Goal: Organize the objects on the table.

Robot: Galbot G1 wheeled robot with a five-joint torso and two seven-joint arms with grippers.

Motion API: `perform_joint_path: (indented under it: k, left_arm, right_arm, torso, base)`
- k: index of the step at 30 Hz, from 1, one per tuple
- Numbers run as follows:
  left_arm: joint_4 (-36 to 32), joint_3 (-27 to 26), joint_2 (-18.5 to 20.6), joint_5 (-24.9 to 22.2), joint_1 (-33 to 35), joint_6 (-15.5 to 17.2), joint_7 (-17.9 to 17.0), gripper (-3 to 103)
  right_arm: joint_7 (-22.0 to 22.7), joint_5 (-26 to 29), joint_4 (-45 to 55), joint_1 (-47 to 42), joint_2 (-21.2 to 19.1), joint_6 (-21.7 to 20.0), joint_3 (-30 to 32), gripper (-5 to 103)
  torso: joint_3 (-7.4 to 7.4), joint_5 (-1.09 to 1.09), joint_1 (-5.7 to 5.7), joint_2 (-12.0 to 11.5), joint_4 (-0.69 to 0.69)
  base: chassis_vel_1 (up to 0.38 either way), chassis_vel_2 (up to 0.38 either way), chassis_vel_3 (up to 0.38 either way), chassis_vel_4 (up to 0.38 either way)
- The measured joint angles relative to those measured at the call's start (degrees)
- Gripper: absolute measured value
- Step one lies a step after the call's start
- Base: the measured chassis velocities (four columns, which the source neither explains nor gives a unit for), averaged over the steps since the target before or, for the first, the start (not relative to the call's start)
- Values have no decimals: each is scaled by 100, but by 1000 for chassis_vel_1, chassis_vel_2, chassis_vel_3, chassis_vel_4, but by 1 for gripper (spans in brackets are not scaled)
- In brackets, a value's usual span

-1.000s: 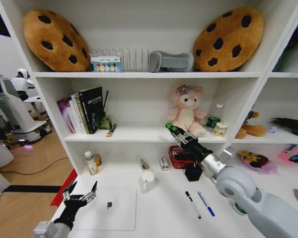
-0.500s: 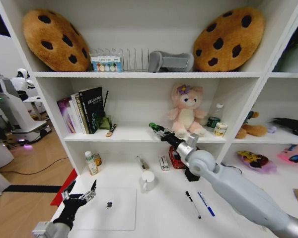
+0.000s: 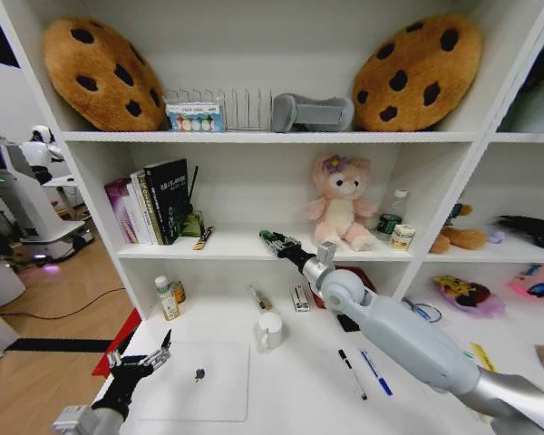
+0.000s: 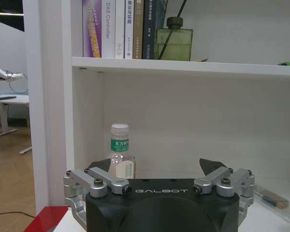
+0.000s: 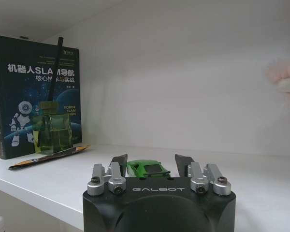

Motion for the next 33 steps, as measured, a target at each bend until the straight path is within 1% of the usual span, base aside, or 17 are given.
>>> perform_joint_path:
  k: [3,4,9,10,12,15,18,21,24,25,26,27,28,29,31,32,33]
  left_arm:
    - [19,107,18,27,-42,17,-2,100]
    - [19,107,18,27,-42,17,-2,100]
    - [43,197,20,84,-61,20,-10,100]
    - [43,197,20,84,-61,20,-10,100]
    - [55,195,33,90,-69,20,-17,100]
    - [70,191,34,90,-81,9,-60,100]
    - [76,167,7,69,-96,-8,-91,100]
    - [62,159,-5,62,-97,-8,-91,100]
    - [20,132,-28,38,-85,-18,-75,100]
    - [20,132,-28,38,-85,-18,-75,100]
    - [7,109,-30,24,-74,-30,-61,100]
    - [7,109,-30,24,-74,-30,-61,100]
    - [-2,85,-24,5,-72,-41,-55,100]
    - [-2,85,-24,5,-72,-41,-55,100]
    - [-35,64,-21,-35,-80,-49,-55,100]
    - [-35,64,-21,-35,-80,-49,-55,100]
    - [-42,60,-24,-42,-81,-52,-54,100]
  right_arm:
    - [12,47,156,-64,-83,-21,144,73]
    - [12,47,156,-64,-83,-21,144,73]
    - [57,262,1025,-390,-425,-96,757,94]
    - [57,262,1025,-390,-425,-96,757,94]
    - [83,305,1638,-925,-760,-119,1396,99]
    - [94,178,1977,-1349,-1019,-77,1711,100]
    - [116,-373,2724,-2868,-1431,122,2653,100]
    - [135,-478,2909,-3254,-1439,125,2950,100]
    - [148,-1025,3437,-4868,-1234,162,4007,100]
    - [148,-1025,3437,-4868,-1234,162,4007,100]
    - [88,-1362,3559,-5546,-1075,276,4397,100]
    - [88,-1362,3559,-5546,-1075,276,4397,100]
    - [-53,-1881,3610,-6298,-845,485,4794,100]
    - [-53,-1881,3610,-6298,-845,485,4794,100]
    - [-306,-2849,3622,-7523,-328,1041,5222,100]
    - [-306,-2849,3622,-7523,-328,1041,5222,100]
    - [-348,-3090,3588,-7828,-125,1224,5276,100]
  torso:
    - [0,1,0,0,-1]
    - [0,1,0,0,-1]
    - [0,-1,0,0,1]
    - [0,-1,0,0,1]
    - [0,0,0,0,-1]
    - [0,0,0,0,-2]
    - [-1,2,0,0,-4]
    - [-1,1,0,0,-1]
    - [-1,1,0,0,2]
    - [-1,1,0,0,2]
    - [-1,0,0,0,0]
    - [-1,0,0,0,0]
    - [-1,-1,-1,0,0]
    - [-1,-1,-1,0,0]
    - [-2,-1,0,0,-2]
    - [-2,-1,0,0,-2]
    - [-1,-1,-1,0,-2]
  base:
    - [0,0,0,0]
    - [0,0,0,0]
    - [0,0,0,0]
    - [0,0,0,0]
    - [0,0,0,0]
    - [0,0,0,0]
    - [0,0,0,0]
    - [0,0,0,0]
    - [0,0,0,0]
    - [0,0,0,0]
    - [0,0,0,0]
    - [0,0,0,0]
    - [0,0,0,0]
    - [0,0,0,0]
    - [0,0,0,0]
    - [0,0,0,0]
    - [0,0,0,0]
